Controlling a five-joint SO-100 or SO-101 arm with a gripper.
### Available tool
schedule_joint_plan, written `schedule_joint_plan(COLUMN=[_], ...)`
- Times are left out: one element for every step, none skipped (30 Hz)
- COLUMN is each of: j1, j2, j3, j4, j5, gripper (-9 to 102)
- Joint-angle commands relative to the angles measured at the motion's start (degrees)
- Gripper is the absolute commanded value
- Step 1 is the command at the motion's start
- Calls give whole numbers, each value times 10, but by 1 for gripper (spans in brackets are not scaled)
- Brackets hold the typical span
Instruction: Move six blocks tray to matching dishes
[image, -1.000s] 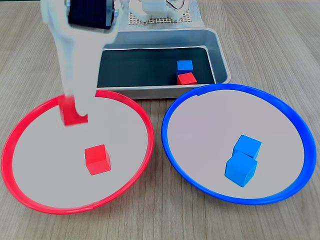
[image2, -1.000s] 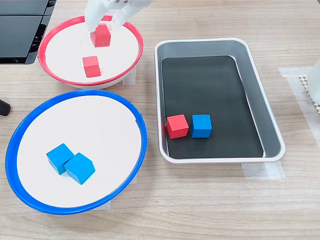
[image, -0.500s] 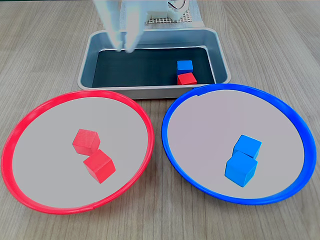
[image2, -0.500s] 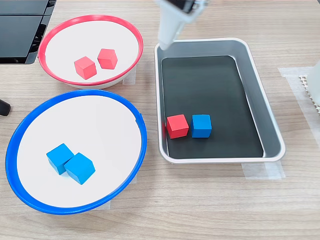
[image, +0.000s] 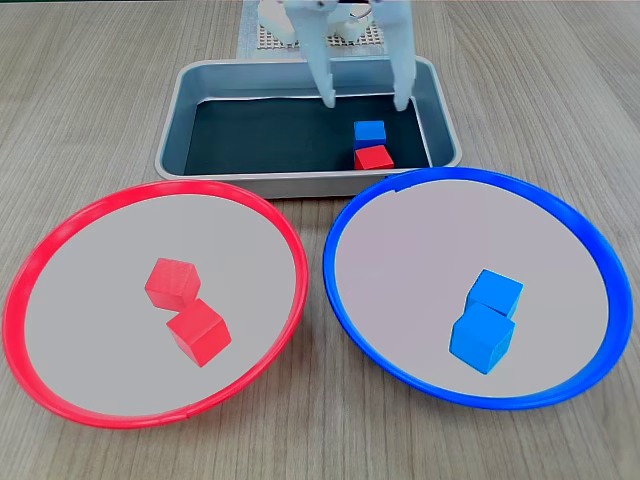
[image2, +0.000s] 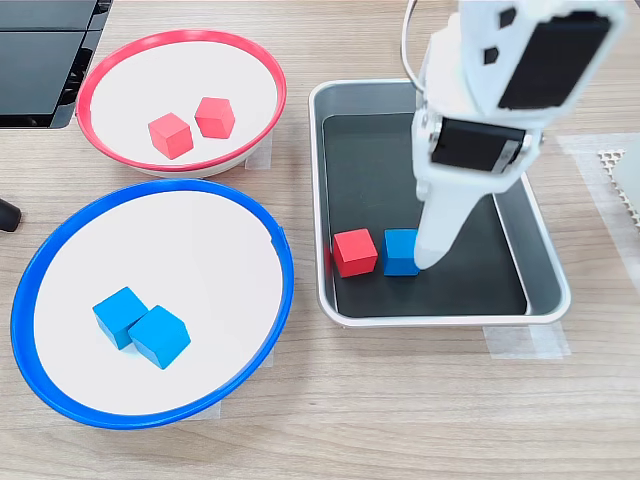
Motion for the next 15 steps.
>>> schedule_joint_plan(j1=[-8, -8, -5, -1, 3, 4, 6, 8, 9, 9, 10, 11, 11, 12, 13], j2=[-20, -33, -44, -54, -62, -67, -72, -76, -80, -83, -86, -88, -89, -90, -91], j3=[-11, -18, -22, -24, -24, -24, -24, -23, -23, -23, -24, -24, -25, -25, -25], j4=[-27, -27, -25, -25, -28, -32, -36, -40, -44, -47, -54, -58, -64, -69, -74], j5=[-21, -33, -48, -59, -65, -69, -71, -72, -73, -74, -75, -75, -75, -77, -80], gripper=[24, 23, 22, 22, 22, 21, 21, 20, 19, 19, 18, 18, 18, 17, 17])
